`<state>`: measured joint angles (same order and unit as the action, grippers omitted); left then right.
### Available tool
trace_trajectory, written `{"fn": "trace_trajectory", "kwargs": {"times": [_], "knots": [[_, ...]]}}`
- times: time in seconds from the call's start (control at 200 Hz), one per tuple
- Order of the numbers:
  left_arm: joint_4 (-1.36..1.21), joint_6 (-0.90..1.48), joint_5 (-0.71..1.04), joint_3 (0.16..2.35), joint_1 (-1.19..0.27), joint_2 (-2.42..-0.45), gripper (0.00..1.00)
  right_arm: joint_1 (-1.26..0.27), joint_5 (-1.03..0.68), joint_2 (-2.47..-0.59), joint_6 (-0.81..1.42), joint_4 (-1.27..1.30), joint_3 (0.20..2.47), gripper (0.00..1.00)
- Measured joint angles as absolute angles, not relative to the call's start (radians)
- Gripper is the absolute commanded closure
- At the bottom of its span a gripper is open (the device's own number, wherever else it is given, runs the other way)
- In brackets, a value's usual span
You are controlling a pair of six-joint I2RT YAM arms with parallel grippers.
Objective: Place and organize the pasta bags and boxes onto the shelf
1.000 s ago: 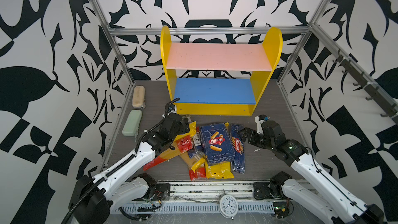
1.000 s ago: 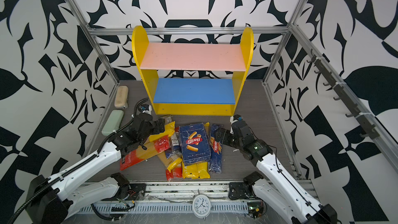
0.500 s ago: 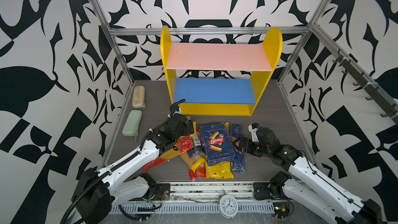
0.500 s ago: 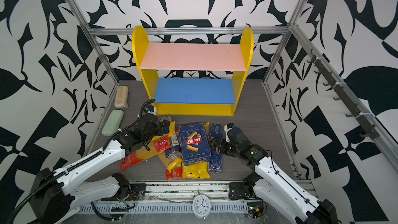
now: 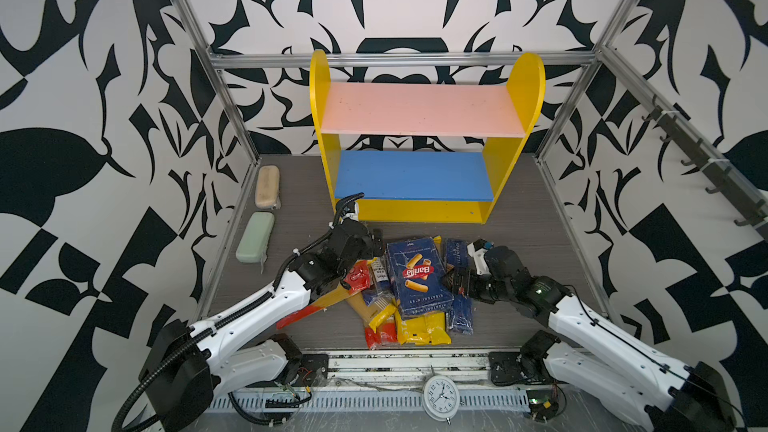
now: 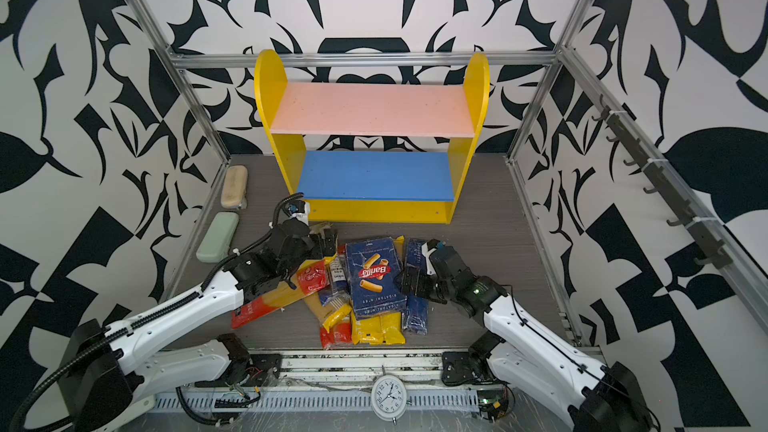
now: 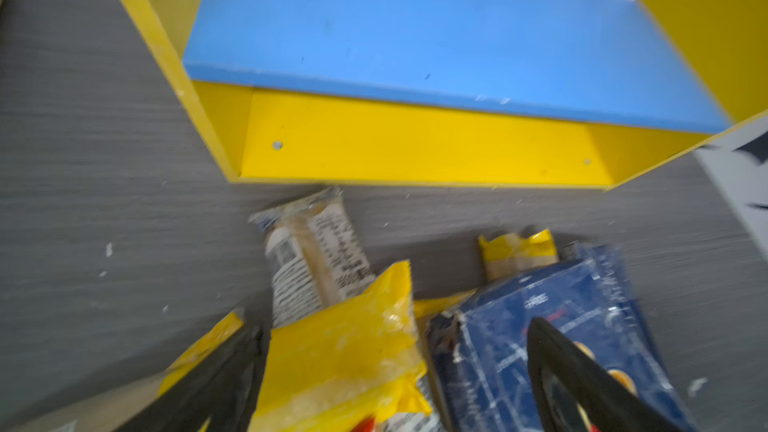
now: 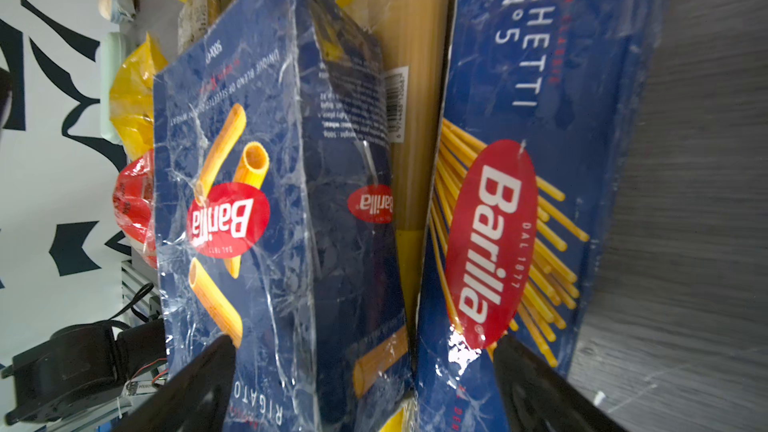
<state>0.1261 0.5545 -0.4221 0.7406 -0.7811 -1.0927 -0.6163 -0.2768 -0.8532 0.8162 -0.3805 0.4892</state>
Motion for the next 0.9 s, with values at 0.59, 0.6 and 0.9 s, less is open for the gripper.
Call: {"fn": "trace_trajectory", "kwargs": {"times": [0.59, 0.6, 0.9], "knots": [[0.169, 0.554, -0.433, 0.802, -0.781, -1.156, 0.01, -0.668, -0.281, -0.896, 0.84, -0.361, 0.489, 0.01], [0.169, 0.554, -0.43, 0.802, -0.781, -1.158, 0.01, -0.67, -0.281, -0.897, 0.84, -0.36, 0.489, 0.01], [0.176, 0.58, -0.343, 0.807, -0.781, -1.189, 0.01, -0.707, -0.272, -0.909, 0.855, -0.346, 0.489, 0.01]]}}
